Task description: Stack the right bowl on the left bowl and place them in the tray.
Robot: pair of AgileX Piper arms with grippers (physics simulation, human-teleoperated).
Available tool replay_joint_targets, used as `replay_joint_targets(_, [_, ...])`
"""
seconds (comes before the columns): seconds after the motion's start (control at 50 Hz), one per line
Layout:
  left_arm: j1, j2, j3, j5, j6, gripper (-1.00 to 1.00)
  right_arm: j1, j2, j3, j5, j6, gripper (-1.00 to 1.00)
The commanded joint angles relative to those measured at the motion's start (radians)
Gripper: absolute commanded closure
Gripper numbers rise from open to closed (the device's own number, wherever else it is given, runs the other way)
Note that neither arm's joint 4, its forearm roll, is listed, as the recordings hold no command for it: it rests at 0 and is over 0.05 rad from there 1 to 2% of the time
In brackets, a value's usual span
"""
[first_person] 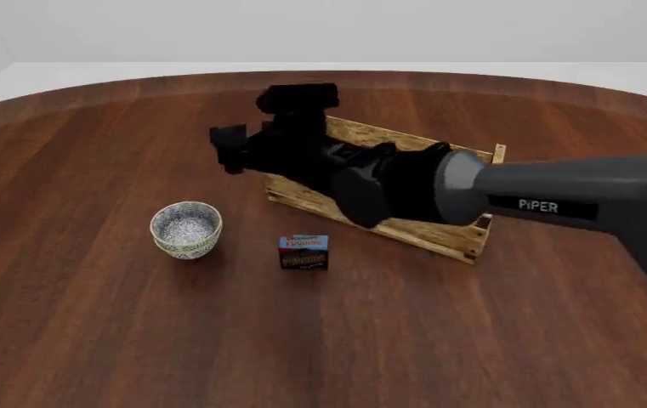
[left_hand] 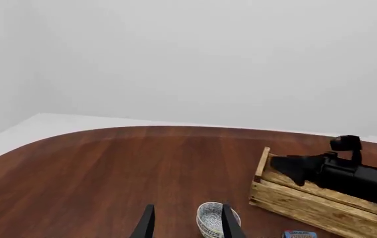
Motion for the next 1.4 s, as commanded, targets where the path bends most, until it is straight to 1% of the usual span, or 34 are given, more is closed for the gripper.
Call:
replay_joint_targets(0.02, [-0.032,0.060,0.010,-0.063,0.028,-1.00,-0.068,-0.307,0.296,-0.145,-0.056,-1.00])
replay_joint_targets(0.06, [-0.041,0.079,0.015,-0.082,0.034,-1.00,-0.075,-0.350,0.343,-0.163,-0.032,-1.00])
replay_joint_targets(0.1, [-0.056,0.097,0.019,-0.105,0.026,-1.00,-0.092,-0.412,0.395,-0.184,-0.077,-1.00])
replay_joint_targets(0.14, [-0.066,0.114,0.017,-0.121,0.036,-1.00,-0.114,-0.451,0.428,-0.189,-0.069,-1.00])
replay_joint_targets(0.18, [-0.074,0.134,0.012,-0.135,0.039,-1.00,-0.127,-0.497,0.467,-0.197,-0.100,-1.00])
replay_joint_targets(0.22, [-0.080,0.151,0.011,-0.149,0.038,-1.00,-0.144,-0.544,0.501,-0.197,-0.082,-1.00])
replay_joint_targets(0.26, [-0.093,0.167,0.005,-0.161,0.040,-1.00,-0.163,-0.607,0.549,-0.213,-0.122,-1.00])
replay_joint_targets(0.28, [-0.095,0.185,0.006,-0.179,0.038,-1.00,-0.175,-0.633,0.571,-0.216,-0.101,-1.00])
replay_joint_targets(0.3, [-0.105,0.199,0.007,-0.190,0.034,-1.00,-0.183,-0.666,0.594,-0.217,-0.104,-1.00])
replay_joint_targets(0.34, [-0.121,0.227,0.003,-0.208,0.037,-1.00,-0.212,-0.733,0.644,-0.226,-0.139,-1.00])
replay_joint_targets(0.46, [-0.150,0.301,-0.026,-0.252,0.034,-1.00,-0.291,-0.917,0.779,-0.211,-0.128,-1.00])
replay_joint_targets(0.48, [-0.153,0.308,-0.031,-0.255,0.035,-1.00,-0.310,-0.945,0.797,-0.199,-0.104,-1.00])
replay_joint_targets(0.52, [-0.163,0.321,-0.046,-0.255,0.028,-1.00,-0.352,-1.030,0.830,-0.168,-0.120,-1.00])
replay_joint_targets(0.54, [-0.169,0.325,-0.050,-0.254,0.026,-1.00,-0.361,-1.052,0.835,-0.152,-0.098,-1.00])
replay_joint_targets(0.58, [-0.171,0.336,-0.060,-0.256,0.026,-1.00,-0.386,-1.133,0.851,-0.107,-0.132,-1.00])
replay_joint_targets(0.6, [-0.176,0.344,-0.066,-0.256,0.023,-1.00,-0.403,-1.160,0.854,-0.082,-0.092,-1.00])
replay_joint_targets(0.62, [-0.183,0.351,-0.073,-0.253,0.005,-1.00,-0.418,-1.189,0.856,-0.057,-0.089,-1.00])
replay_joint_targets(0.64, [-0.187,0.357,-0.078,-0.252,0.009,-1.00,-0.438,-1.238,0.861,-0.027,-0.125,-1.00])
replay_joint_targets(0.66, [-0.187,0.357,-0.078,-0.252,0.009,-1.00,-0.438,-1.239,0.861,-0.026,-0.125,-1.00])
replay_joint_targets(0.68, [-0.191,0.362,-0.085,-0.250,0.017,-1.00,-0.468,-1.280,0.863,0.010,-0.097,-1.00])
replay_joint_targets(0.72, [-0.195,0.364,-0.086,-0.251,0.008,-1.00,-0.492,-1.335,0.867,0.052,-0.150,-1.00])
replay_joint_targets(0.78, [-0.200,0.364,-0.086,-0.249,0.010,-1.00,-0.516,-1.372,0.866,0.092,-0.121,-1.00])
replay_joint_targets(0.82, [-0.201,0.370,-0.095,-0.242,0.001,-1.00,-0.547,-1.428,0.863,0.138,-0.175,-1.00])
replay_joint_targets(0.84, [-0.203,0.374,-0.100,-0.239,0.006,-1.00,-0.566,-1.448,0.860,0.155,-0.144,-1.00])
replay_joint_targets(0.86, [-0.202,0.374,-0.104,-0.237,0.006,-1.00,-0.569,-1.452,0.854,0.173,-0.138,-1.00])
replay_joint_targets(0.88, [-0.202,0.376,-0.121,-0.221,-0.006,-1.00,-0.607,-1.499,0.846,0.205,-0.165,-1.00])
replay_joint_targets(0.92, [-0.202,0.376,-0.125,-0.216,0.002,-1.00,-0.613,-1.524,0.839,0.230,-0.157,-1.00])
replay_joint_targets(0.96, [-0.204,0.370,-0.139,-0.194,-0.021,-1.00,-0.646,-1.557,0.825,0.258,-0.172,-1.00])
replay_joint_targets(0.98, [-0.204,0.369,-0.150,-0.180,-0.012,-1.00,-0.650,-1.565,0.819,0.272,-0.157,-1.00])
replay_joint_targets(1.06, [-0.188,0.381,-0.199,-0.132,-0.043,-1.00,-0.674,-1.596,0.818,0.309,-0.165,-1.00])
replay_joint_targets(1.1, [-0.181,0.392,-0.209,-0.126,-0.019,-1.00,-0.681,-1.600,0.821,0.311,-0.163,-1.00])
replay_joint_targets(1.14, [-0.166,0.421,-0.222,-0.125,-0.054,-1.00,-0.690,-1.608,0.819,0.320,-0.154,-1.00])
replay_joint_targets(1.3, [-0.135,0.458,-0.322,-0.013,-0.089,-1.00,-0.705,-1.625,0.817,0.333,-0.132,-1.00])
replay_joint_targets(1.4, [-0.161,0.478,-0.355,0.062,-0.104,-1.00,-0.703,-1.629,0.822,0.326,-0.125,-1.00])
